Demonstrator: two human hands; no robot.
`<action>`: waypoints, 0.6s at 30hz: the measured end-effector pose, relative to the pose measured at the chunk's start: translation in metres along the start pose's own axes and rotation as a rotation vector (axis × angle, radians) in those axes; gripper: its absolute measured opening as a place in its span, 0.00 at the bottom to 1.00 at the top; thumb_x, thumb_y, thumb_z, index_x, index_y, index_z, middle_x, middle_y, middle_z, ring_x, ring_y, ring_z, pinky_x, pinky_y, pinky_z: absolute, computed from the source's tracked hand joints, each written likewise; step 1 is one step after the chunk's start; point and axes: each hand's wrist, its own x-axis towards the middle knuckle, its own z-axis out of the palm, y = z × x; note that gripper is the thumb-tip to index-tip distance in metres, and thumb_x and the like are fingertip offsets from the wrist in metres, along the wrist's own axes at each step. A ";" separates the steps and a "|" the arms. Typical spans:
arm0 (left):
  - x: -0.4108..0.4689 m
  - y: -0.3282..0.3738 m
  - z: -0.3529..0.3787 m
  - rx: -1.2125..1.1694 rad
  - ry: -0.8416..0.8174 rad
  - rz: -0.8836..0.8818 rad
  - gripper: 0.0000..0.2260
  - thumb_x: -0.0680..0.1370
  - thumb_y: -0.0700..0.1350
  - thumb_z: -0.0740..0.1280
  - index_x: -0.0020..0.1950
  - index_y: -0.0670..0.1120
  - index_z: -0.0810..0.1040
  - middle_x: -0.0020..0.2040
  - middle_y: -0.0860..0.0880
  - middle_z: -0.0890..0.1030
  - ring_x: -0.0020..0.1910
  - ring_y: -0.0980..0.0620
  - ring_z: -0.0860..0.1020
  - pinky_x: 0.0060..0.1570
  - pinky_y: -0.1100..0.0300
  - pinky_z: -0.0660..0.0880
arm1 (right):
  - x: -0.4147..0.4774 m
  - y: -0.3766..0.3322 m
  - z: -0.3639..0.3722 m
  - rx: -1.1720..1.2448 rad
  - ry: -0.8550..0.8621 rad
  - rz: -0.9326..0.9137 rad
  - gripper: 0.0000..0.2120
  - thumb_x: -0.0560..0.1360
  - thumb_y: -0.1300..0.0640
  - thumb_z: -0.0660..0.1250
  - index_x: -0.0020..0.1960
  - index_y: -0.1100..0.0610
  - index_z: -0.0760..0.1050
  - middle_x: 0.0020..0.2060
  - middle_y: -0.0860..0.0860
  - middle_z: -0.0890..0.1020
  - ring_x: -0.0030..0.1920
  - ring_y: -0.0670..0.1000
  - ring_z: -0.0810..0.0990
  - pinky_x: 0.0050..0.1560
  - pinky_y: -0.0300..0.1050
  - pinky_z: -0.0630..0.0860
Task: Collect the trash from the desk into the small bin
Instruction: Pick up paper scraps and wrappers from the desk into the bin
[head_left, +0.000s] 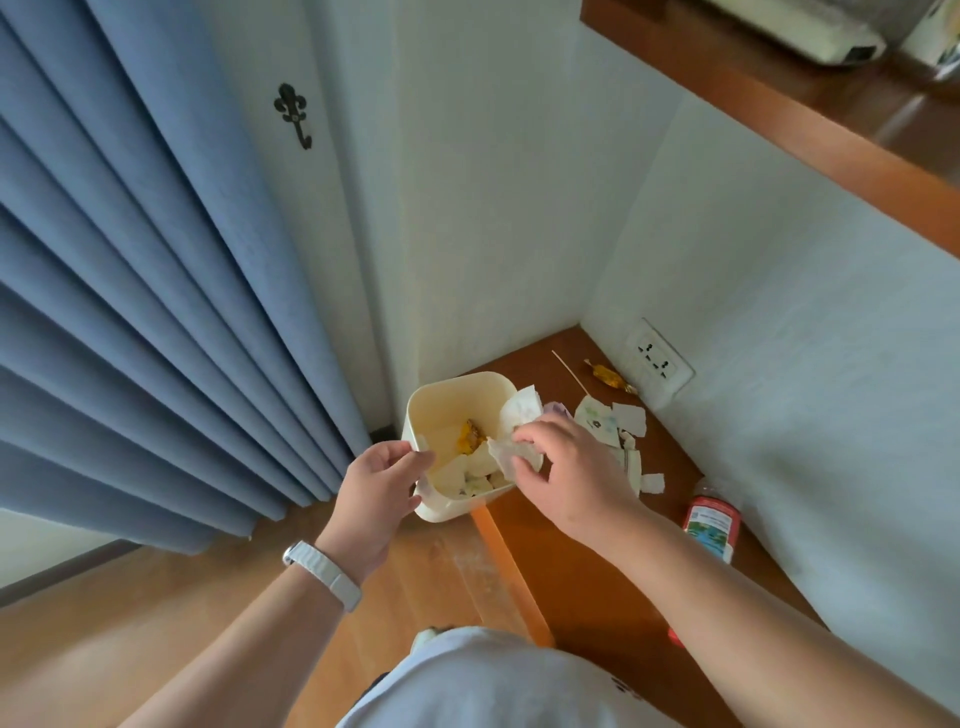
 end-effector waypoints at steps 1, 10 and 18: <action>0.000 -0.001 -0.002 -0.001 0.002 -0.004 0.08 0.78 0.46 0.73 0.54 0.44 0.83 0.55 0.38 0.87 0.59 0.40 0.84 0.58 0.47 0.81 | 0.000 0.001 0.001 0.009 0.000 0.010 0.10 0.75 0.55 0.70 0.54 0.57 0.78 0.50 0.48 0.80 0.46 0.46 0.77 0.39 0.28 0.67; 0.014 0.000 0.001 0.007 0.012 -0.028 0.07 0.78 0.46 0.72 0.54 0.45 0.83 0.52 0.40 0.88 0.53 0.46 0.85 0.53 0.50 0.81 | -0.011 0.039 -0.001 -0.043 0.002 0.127 0.09 0.77 0.52 0.65 0.54 0.55 0.78 0.48 0.47 0.79 0.44 0.46 0.78 0.35 0.40 0.77; 0.031 0.000 0.015 0.045 0.016 -0.028 0.06 0.78 0.47 0.73 0.53 0.47 0.84 0.45 0.49 0.90 0.50 0.50 0.85 0.50 0.52 0.81 | -0.049 0.157 0.001 -0.368 -0.308 0.616 0.20 0.77 0.49 0.65 0.68 0.53 0.71 0.64 0.51 0.75 0.59 0.51 0.77 0.51 0.48 0.79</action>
